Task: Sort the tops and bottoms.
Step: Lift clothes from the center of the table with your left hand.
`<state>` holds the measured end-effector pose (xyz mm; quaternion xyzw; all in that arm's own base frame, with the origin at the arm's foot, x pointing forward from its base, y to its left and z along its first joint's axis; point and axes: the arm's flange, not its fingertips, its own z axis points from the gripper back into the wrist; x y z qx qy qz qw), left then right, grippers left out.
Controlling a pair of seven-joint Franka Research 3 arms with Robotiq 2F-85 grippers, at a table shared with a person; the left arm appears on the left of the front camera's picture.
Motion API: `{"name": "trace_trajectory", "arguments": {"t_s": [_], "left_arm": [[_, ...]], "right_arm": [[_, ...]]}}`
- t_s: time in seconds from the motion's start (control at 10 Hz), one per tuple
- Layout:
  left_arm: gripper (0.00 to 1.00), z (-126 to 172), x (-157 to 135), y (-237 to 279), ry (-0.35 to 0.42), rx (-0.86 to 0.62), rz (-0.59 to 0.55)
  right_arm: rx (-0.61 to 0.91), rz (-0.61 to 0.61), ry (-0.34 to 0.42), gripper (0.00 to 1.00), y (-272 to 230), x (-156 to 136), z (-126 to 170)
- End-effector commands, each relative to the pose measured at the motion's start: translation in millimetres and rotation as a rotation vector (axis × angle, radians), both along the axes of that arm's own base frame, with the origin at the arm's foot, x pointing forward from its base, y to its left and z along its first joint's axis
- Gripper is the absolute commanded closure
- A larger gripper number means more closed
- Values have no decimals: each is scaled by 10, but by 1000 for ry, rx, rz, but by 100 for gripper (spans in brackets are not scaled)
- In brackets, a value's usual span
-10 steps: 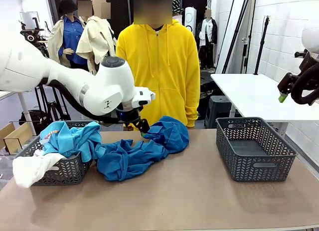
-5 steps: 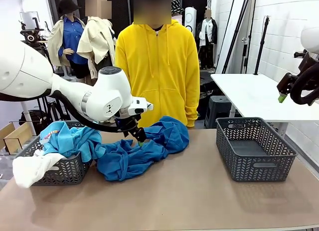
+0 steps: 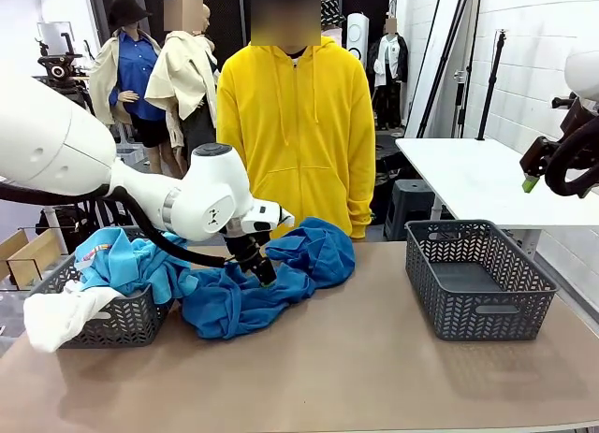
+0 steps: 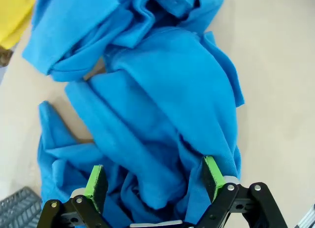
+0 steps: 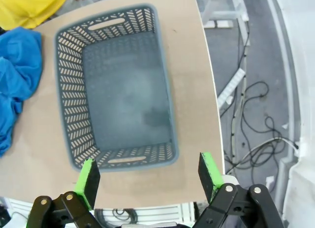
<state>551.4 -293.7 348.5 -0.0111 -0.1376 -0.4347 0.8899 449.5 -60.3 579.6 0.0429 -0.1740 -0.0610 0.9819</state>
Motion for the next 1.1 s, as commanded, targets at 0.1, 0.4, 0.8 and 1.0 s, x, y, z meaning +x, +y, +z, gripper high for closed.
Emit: {"name": "trace_trajectory", "arguments": {"t_s": [0.1,0.4,0.8,1.0], "left_arm": [[0,-39,144,63,72,-22,-113],[0,54,144,156,140,40,-25],[0,33,89,138,217,125,126],[0,-7,48,96,233,161,154]], "right_arm": [[-16,-21,10,0,21,-27,-1],[-16,-21,10,0,21,-27,-1],[-16,-21,10,0,21,-27,-1],[-16,-21,10,0,21,-27,-1]]}}
